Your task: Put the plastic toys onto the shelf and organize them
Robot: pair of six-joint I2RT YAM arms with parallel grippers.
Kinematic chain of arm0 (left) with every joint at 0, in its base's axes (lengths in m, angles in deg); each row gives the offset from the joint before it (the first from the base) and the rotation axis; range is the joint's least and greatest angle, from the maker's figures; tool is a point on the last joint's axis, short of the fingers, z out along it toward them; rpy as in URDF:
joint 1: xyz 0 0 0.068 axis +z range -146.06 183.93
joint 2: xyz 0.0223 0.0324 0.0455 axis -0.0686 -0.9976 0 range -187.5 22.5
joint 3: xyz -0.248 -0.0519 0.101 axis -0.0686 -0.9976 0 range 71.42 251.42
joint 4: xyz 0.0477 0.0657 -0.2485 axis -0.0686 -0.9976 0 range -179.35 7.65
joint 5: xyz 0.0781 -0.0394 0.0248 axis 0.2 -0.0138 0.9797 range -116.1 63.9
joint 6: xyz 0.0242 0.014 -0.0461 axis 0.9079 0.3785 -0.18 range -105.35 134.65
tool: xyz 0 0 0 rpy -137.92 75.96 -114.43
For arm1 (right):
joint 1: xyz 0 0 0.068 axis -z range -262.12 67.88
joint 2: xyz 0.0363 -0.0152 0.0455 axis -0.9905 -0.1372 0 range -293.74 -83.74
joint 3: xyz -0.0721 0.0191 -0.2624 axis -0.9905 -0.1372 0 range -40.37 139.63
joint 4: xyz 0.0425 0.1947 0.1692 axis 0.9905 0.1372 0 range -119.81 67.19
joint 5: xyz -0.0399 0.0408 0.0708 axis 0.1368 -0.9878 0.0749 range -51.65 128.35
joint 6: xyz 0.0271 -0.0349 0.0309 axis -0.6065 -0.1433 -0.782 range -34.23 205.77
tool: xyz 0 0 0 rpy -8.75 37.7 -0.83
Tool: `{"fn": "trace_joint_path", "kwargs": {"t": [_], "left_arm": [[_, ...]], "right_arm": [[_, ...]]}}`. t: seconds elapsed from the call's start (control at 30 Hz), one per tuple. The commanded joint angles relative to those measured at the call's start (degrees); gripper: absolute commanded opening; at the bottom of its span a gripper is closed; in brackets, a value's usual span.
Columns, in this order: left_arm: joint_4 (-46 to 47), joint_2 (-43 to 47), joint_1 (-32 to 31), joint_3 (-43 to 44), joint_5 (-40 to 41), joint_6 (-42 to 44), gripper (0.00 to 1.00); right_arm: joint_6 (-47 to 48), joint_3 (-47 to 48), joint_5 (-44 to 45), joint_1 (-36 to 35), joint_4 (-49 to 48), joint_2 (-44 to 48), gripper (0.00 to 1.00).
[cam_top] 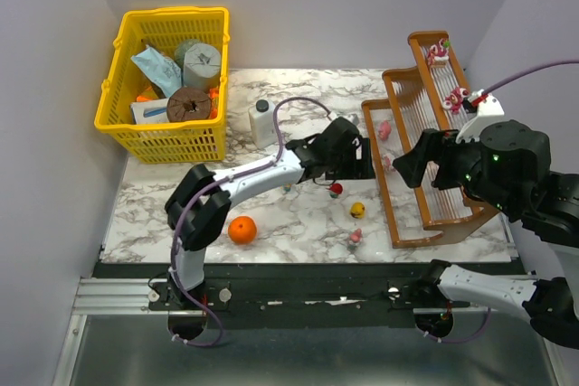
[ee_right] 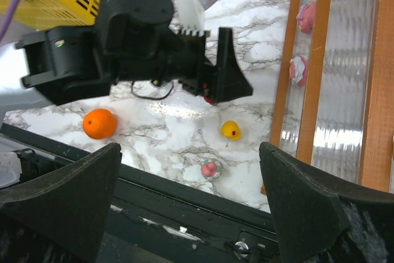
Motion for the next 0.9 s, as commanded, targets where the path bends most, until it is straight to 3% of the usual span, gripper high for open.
{"fn": "trace_joint_path", "kwargs": {"t": [0.0, 0.17, 0.33, 0.6, 0.87], "left_arm": [[-3.3, 9.9, -4.4, -11.4, 6.6, -4.5, 0.88], [1.7, 17.5, -8.6, -23.6, 6.1, -2.5, 0.89], [10.5, 19.2, -10.9, -28.9, -0.7, 1.3, 0.89], [8.3, 12.4, -10.9, -22.2, -5.1, 9.8, 0.89], [4.0, 8.0, -10.9, -20.3, -9.8, 12.8, 0.88]], "right_arm": [[-0.4, -1.9, -1.7, 0.3, -1.2, -0.3, 1.00], [-0.4, -5.1, -3.3, 0.3, -2.1, 0.5, 1.00], [-0.6, -7.0, -4.1, 0.3, -2.4, 1.3, 1.00], [-1.0, -6.8, -4.6, 0.2, -2.4, 1.8, 1.00], [-1.5, -5.9, -3.6, 0.3, -2.1, 2.3, 1.00]]}}
